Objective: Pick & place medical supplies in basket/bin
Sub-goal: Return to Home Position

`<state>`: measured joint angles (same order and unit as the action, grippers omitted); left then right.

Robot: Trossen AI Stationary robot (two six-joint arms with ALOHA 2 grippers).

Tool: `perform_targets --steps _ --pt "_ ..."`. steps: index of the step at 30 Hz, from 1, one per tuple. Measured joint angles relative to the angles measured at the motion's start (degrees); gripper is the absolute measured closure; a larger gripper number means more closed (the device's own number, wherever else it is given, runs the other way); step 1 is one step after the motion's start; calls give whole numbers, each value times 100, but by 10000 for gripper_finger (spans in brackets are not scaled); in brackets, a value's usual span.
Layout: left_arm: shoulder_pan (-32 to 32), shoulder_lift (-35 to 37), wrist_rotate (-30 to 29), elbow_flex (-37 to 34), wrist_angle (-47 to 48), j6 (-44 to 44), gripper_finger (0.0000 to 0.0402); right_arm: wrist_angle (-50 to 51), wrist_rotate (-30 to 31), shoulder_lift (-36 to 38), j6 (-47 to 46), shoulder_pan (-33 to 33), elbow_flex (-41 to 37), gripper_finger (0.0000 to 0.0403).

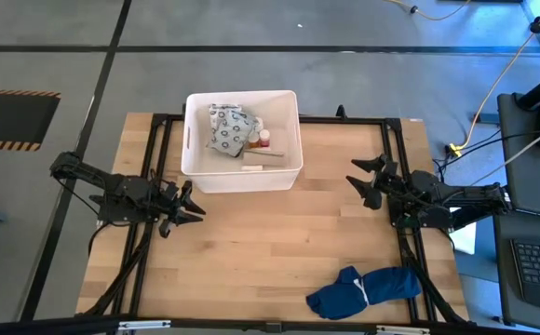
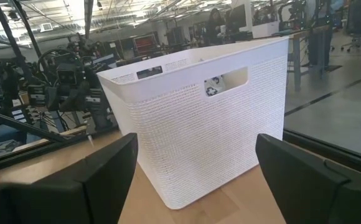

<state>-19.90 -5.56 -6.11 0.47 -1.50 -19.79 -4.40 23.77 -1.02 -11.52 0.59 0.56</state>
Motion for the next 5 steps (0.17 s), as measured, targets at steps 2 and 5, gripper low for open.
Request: perform_targets --steps 2,5 --pt "0 0 0 0 0 0 304 0 -2 0 1 0 0 75" --pt "0 0 0 0 0 0 304 0 -2 0 1 1 0 75"
